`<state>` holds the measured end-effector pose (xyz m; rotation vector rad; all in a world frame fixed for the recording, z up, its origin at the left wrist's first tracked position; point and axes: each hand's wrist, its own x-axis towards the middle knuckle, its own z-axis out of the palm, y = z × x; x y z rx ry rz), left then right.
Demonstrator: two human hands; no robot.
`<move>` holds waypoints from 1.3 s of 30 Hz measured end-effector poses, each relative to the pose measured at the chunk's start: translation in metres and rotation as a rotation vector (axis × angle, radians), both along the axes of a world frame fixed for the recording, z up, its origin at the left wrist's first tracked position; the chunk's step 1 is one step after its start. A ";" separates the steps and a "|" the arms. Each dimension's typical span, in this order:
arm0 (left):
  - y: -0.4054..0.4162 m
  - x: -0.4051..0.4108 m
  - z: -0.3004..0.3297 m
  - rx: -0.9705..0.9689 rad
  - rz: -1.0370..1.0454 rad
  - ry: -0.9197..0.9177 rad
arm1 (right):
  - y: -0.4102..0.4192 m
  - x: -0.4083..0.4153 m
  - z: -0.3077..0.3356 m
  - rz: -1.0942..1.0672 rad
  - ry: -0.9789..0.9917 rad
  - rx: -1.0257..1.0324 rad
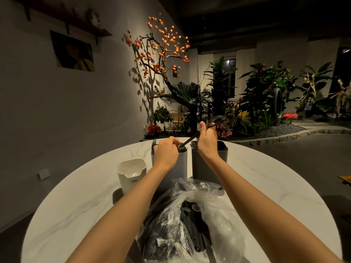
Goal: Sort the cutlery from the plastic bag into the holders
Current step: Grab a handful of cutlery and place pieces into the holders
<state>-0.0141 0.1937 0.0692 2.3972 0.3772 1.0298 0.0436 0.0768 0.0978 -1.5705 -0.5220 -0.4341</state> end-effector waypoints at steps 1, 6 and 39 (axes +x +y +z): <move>0.003 0.001 -0.002 -0.012 0.003 -0.004 | 0.002 0.001 0.000 0.012 0.010 -0.012; 0.009 0.006 -0.008 -0.058 -0.016 -0.061 | 0.014 0.004 -0.007 0.056 0.017 -0.195; -0.005 0.011 0.049 -0.018 -0.329 -0.222 | 0.014 -0.011 -0.014 -0.094 -0.156 -0.945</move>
